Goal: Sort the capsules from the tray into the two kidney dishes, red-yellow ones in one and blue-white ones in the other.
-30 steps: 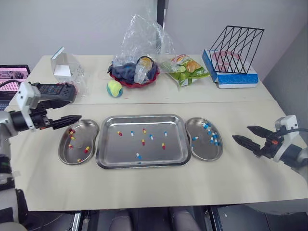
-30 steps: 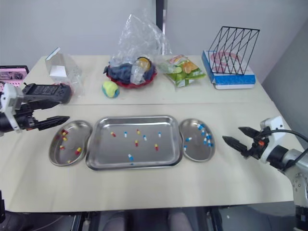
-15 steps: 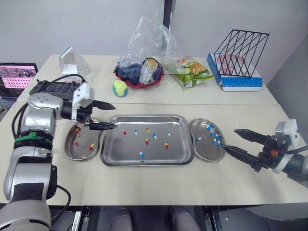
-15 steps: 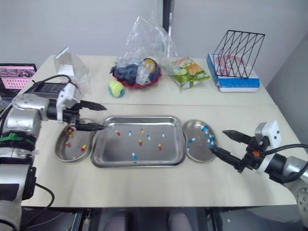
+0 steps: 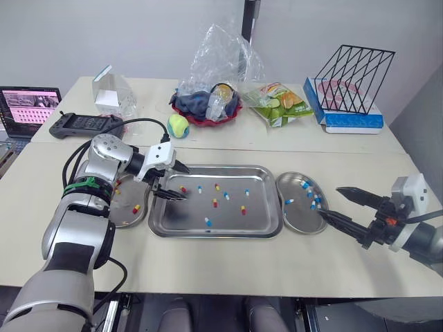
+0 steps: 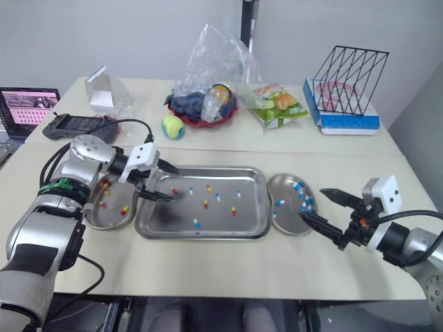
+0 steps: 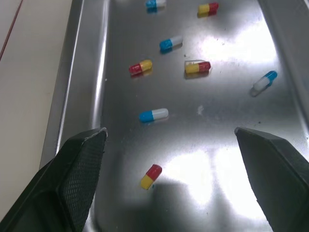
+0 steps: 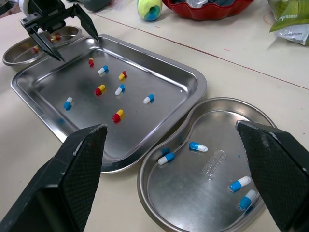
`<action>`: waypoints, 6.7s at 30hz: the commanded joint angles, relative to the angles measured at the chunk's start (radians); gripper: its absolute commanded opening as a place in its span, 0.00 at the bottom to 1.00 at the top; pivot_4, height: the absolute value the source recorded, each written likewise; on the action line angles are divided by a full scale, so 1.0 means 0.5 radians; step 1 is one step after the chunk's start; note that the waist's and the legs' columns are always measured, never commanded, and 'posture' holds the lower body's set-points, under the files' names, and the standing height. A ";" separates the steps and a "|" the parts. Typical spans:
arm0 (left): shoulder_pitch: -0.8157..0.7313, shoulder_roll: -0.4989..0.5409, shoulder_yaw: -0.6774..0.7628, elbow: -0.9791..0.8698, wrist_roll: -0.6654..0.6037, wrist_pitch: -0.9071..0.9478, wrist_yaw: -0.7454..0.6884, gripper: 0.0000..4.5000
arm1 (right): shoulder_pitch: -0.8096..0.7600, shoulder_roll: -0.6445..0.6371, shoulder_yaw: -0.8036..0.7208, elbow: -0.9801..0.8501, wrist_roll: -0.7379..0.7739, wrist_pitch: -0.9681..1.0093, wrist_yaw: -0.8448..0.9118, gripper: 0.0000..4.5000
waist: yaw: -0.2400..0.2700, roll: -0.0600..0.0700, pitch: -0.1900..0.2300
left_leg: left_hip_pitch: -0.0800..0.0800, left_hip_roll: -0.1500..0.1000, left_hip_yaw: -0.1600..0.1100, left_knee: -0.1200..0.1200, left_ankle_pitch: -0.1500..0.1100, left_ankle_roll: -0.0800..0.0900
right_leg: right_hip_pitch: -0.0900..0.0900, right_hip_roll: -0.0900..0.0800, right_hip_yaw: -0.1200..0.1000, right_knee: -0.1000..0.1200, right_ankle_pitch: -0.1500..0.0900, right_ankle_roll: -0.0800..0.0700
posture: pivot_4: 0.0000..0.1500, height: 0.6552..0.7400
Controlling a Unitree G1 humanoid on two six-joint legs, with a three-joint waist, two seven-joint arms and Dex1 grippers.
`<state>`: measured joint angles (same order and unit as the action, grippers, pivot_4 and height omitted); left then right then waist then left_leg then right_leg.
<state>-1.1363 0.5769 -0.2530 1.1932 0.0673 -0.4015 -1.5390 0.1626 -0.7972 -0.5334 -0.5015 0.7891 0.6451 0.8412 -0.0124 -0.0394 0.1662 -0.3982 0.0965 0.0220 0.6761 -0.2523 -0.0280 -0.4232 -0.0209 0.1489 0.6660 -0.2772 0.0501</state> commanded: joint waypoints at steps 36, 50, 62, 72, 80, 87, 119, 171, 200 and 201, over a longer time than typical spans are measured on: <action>-0.123 -0.100 -0.013 0.228 0.446 -0.079 0.299 0.00 | -0.011 -0.008 -0.036 -0.040 -0.030 -0.091 -0.078 1.00 | 0.001 0.000 0.000 | -0.012 -0.025 -0.044 0.006 0.001 0.000 | 0.003 -0.004 -0.010 0.001 -0.001 0.004 | 1.00 0.73; -0.299 0.059 0.420 0.095 0.011 0.374 -0.067 0.00 | -0.176 -0.023 0.119 0.065 -0.069 -0.103 -0.047 1.00 | -0.018 0.003 0.000 | -0.014 -0.025 -0.047 0.006 0.001 0.000 | 0.002 -0.004 -0.013 0.002 -0.001 0.004 | 1.00 0.73; 0.143 0.570 0.482 -0.247 -0.071 0.720 -0.060 0.00 | -0.366 -0.048 0.275 0.190 -0.103 -0.101 0.035 1.00 | -0.008 0.006 0.000 | -0.013 -0.025 -0.049 0.006 0.001 0.000 | 0.001 -0.005 -0.015 0.004 -0.001 0.004 | 1.00 0.73; 0.716 0.605 0.653 -0.853 -0.276 0.929 0.241 0.20 | -0.520 -0.095 0.375 0.303 -0.142 -0.093 0.144 1.00 | 0.020 0.008 0.001 | -0.016 -0.025 -0.049 0.009 0.002 -0.002 | 0.000 -0.008 -0.019 0.008 -0.001 0.004 | 1.00 0.73; 0.995 0.778 0.929 -1.197 -0.529 1.084 0.317 0.78 | -0.623 -0.086 0.461 0.394 -0.175 -0.142 0.255 1.00 | -0.019 0.008 0.001 | -0.014 -0.024 -0.049 0.008 0.002 -0.002 | -0.001 -0.008 -0.018 0.010 -0.001 0.004 | 1.00 0.73; 1.529 0.867 1.692 -1.424 -0.890 1.046 0.541 1.00 | -0.729 -0.066 0.530 0.581 -0.250 -0.255 0.361 1.00 | -0.032 0.010 0.001 | -0.012 -0.023 -0.047 0.007 0.002 -0.002 | -0.003 -0.008 -0.018 0.012 -0.002 0.003 | 1.00 0.73; 2.456 0.507 2.030 -1.884 -1.284 1.046 0.815 1.00 | -0.785 -0.137 0.467 0.982 -0.420 -0.482 0.547 1.00 | -0.013 0.014 0.002 | -0.010 -0.024 -0.045 0.004 0.002 -0.002 | 0.000 -0.012 -0.023 0.012 -0.003 0.002 | 1.00 0.73; 2.651 0.519 1.838 -2.394 -1.308 1.199 0.688 1.00 | -1.804 1.045 2.030 0.844 -1.172 0.290 -0.144 1.00 | -0.065 0.016 0.002 | -0.013 -0.021 -0.049 0.001 0.002 -0.003 | -0.011 -0.016 -0.048 0.021 -0.008 -0.008 | 1.00 0.73; 2.661 0.520 1.839 -2.397 -1.322 1.208 0.707 1.00 | -1.982 1.467 1.843 1.410 -1.403 0.113 -0.602 1.00 | -0.101 0.016 0.002 | -0.014 -0.020 -0.050 -0.004 0.002 -0.003 | -0.014 -0.016 -0.051 0.023 -0.009 -0.010 | 1.00 0.73; 2.663 0.519 1.840 -2.398 -1.323 1.208 0.708 1.00 | -1.981 1.470 1.844 1.415 -1.408 0.107 -0.601 1.00 | -0.106 0.016 0.002 | -0.014 -0.020 -0.050 -0.004 0.002 -0.003 | -0.014 -0.016 -0.051 0.023 -0.010 -0.010 | 1.00 0.73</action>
<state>0.1922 0.8210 0.6352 0.0147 -0.5868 0.2196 -1.1886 -0.8105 -0.0670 0.4046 0.2193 0.0909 0.7242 0.5416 -0.0655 -0.0314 0.1674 -0.4051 0.0863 -0.0033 0.6737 -0.2515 -0.0296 -0.4305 -0.0291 0.1235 0.6778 -0.2820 0.0448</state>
